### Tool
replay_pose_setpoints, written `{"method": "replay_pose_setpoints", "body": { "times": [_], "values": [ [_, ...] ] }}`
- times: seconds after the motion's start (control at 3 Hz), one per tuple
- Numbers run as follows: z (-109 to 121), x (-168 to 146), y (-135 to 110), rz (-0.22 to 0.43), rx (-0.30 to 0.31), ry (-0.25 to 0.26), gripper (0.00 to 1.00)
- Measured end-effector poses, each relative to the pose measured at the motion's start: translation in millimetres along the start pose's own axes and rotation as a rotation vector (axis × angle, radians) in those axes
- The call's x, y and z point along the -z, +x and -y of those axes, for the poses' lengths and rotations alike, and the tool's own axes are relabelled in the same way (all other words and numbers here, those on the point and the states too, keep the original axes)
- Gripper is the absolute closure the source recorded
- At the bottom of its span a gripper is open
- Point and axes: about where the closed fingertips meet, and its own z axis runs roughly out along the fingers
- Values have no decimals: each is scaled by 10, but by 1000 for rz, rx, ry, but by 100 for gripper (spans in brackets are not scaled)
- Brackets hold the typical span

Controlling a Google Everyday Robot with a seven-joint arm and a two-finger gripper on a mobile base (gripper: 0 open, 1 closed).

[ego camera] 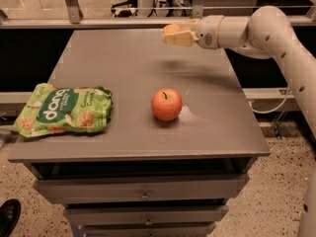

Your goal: Pick orange

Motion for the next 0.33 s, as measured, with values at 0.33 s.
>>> {"method": "replay_pose_setpoints", "body": {
  "times": [0.33],
  "values": [
    [-65, -7, -14, 5, 2, -22, 100]
  ]
}}
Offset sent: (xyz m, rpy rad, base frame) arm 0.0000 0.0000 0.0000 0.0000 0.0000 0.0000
